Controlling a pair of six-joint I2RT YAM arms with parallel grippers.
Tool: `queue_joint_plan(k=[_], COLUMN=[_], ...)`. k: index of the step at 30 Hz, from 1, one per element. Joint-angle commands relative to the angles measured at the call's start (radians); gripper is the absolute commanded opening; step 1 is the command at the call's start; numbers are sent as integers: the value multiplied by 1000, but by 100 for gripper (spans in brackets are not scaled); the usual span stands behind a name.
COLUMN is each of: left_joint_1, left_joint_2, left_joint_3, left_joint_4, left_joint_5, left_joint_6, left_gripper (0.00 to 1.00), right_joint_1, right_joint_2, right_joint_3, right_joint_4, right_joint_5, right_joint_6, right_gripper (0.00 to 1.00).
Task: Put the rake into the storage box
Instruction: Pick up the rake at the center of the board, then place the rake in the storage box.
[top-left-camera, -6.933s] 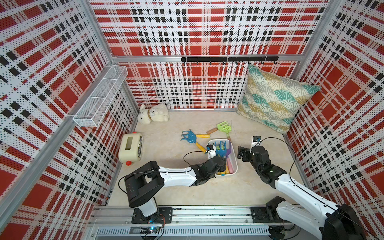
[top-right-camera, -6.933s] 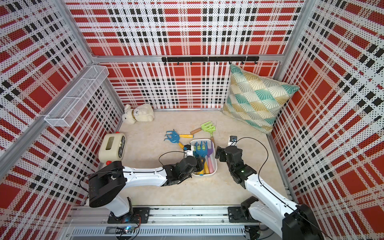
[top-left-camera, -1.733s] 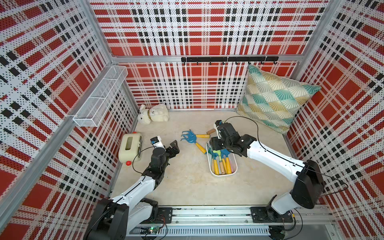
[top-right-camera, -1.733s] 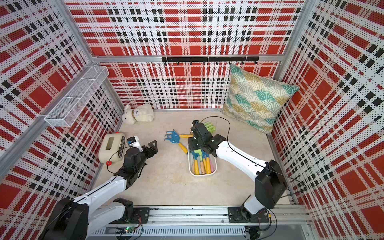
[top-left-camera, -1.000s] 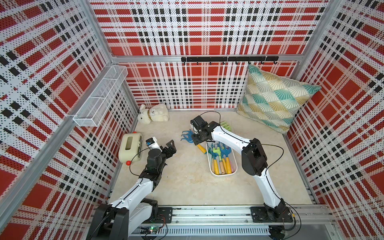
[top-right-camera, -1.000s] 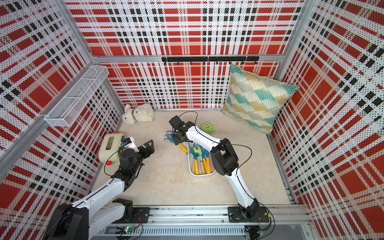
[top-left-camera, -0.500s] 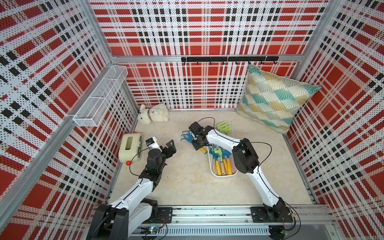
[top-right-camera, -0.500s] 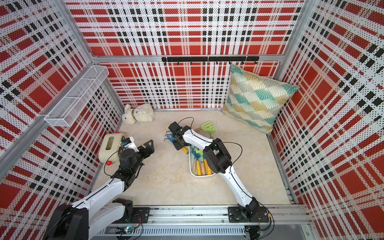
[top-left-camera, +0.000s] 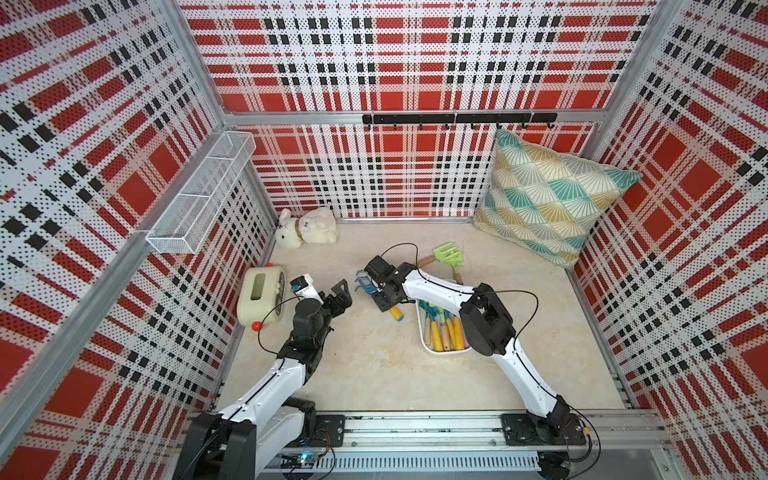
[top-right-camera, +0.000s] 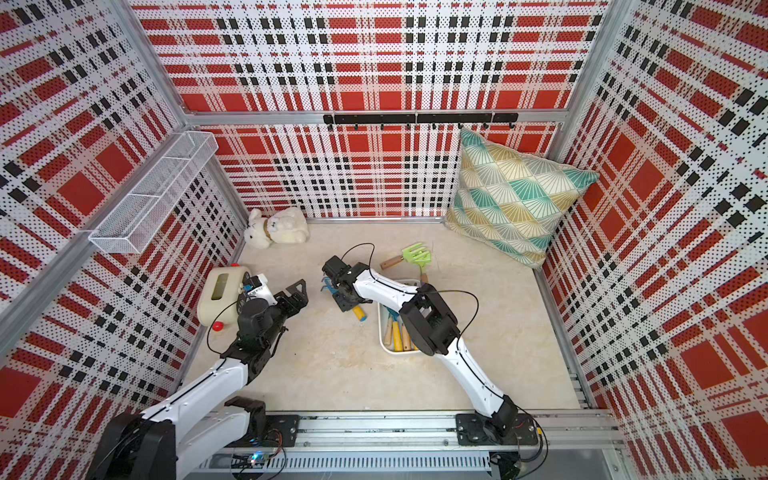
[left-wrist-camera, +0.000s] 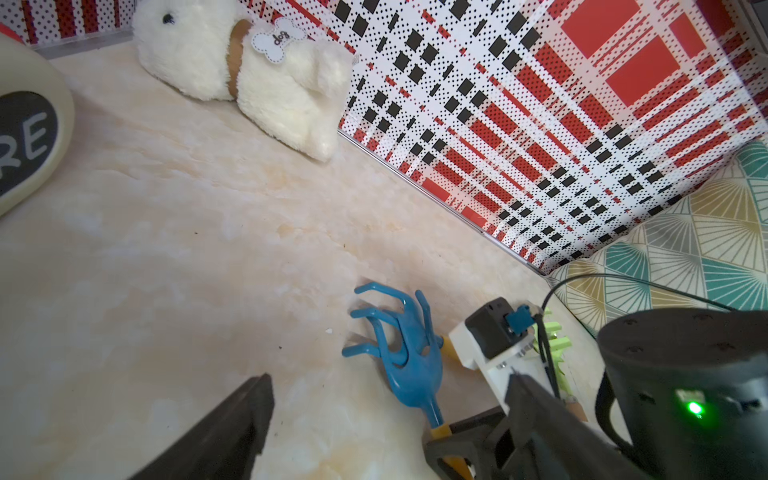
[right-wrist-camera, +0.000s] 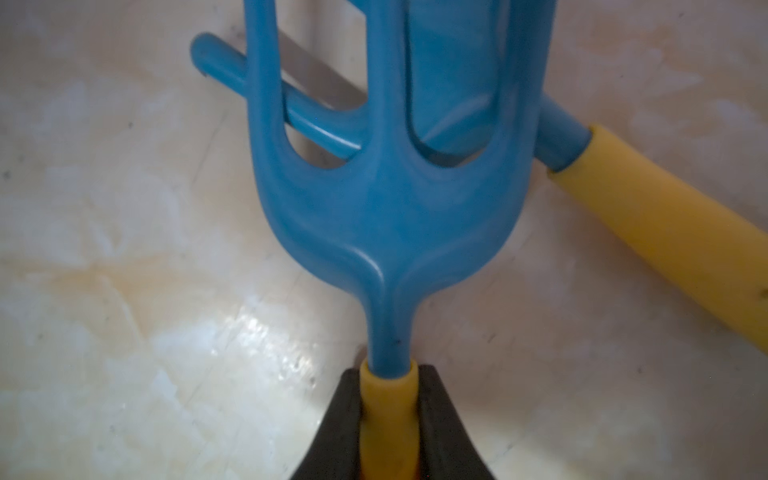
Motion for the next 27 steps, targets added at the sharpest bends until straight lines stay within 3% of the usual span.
queue_joint_plan(k=[1,11,16,27], left_joint_1=[8,-7,-11,-48], left_joint_2=[-40,-141,-111,-53], left_joint_3=[-22,-59,-52,-42], left_joint_4=[21,21,27,42], left_joint_5=[-3,-53,-50,-68], left_joint_6=[-3,6,7,9], left_gripper=[93,94,94,94], right_joint_1=[11,12,8,1], right_joint_2=[-147,-491,-658,-929], right_joint_3=[-53,-344,-503,-827], right_joint_4=[73,262,300,196], right_joint_5=[-65,-64,35,288], right_joint_6=[45,137,173,352], right_gripper=[0,0,0,0])
